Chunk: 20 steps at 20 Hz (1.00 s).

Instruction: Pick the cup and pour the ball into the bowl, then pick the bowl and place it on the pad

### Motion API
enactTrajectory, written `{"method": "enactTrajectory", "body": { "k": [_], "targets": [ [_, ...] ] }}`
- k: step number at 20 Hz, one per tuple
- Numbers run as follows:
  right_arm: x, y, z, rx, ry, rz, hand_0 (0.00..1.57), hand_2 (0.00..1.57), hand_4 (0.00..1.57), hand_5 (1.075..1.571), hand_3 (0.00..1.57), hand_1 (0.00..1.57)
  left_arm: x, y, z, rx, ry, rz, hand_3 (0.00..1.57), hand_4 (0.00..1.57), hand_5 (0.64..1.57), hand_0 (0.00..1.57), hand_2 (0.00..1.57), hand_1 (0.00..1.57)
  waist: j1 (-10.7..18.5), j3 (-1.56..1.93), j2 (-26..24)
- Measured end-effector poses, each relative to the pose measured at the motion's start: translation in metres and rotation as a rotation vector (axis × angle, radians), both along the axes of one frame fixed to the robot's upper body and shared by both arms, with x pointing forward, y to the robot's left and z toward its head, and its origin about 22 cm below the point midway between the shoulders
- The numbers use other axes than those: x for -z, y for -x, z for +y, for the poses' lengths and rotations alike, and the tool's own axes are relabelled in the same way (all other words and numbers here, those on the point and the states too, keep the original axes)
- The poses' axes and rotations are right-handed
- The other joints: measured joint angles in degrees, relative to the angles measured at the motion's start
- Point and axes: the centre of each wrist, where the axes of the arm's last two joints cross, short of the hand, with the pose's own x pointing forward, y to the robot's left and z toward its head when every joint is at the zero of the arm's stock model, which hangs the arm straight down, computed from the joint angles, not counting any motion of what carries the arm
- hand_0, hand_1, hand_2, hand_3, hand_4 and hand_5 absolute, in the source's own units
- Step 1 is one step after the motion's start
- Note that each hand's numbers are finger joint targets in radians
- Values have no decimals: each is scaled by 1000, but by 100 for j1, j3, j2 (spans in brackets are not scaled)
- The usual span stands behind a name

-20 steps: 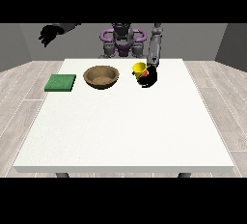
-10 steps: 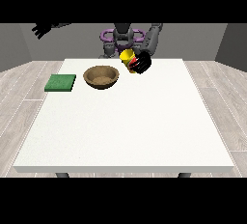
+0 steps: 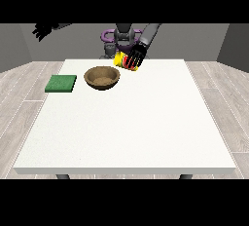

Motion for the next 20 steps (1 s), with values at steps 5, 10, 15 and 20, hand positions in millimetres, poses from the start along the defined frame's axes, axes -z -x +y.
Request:
{"method": "enactTrajectory", "body": {
  "k": [5, 10, 15, 20],
  "targets": [
    [7, 2, -17, -11, -17, 17, 0, 0, 699, 1560, 172, 0, -22, -8, -34, 5, -161, 3, 1571, 1470, 1529, 1311, 1571, 1311, -10, -8, -46],
    [14, -4, -11, -29, -23, 32, 0, 0, 697, 1555, 250, 0, -41, -15, -57, -11, -376, -28, 1571, 1191, 1561, 1487, 1571, 1487, -97, -12, -129],
    [14, -12, -11, -35, -28, 28, 0, 0, 699, 1555, 300, 0, -60, -19, -77, -22, -611, -84, 1569, 1012, 1570, 730, 1571, 730, -158, -13, -127],
    [17, -26, 6, -59, -30, 22, 0, 0, 686, 1549, 329, 0, -72, -9, -98, -4, -771, -97, 1571, 1091, 1569, 333, 1276, 333, -266, -17, -71]
  ]
}}
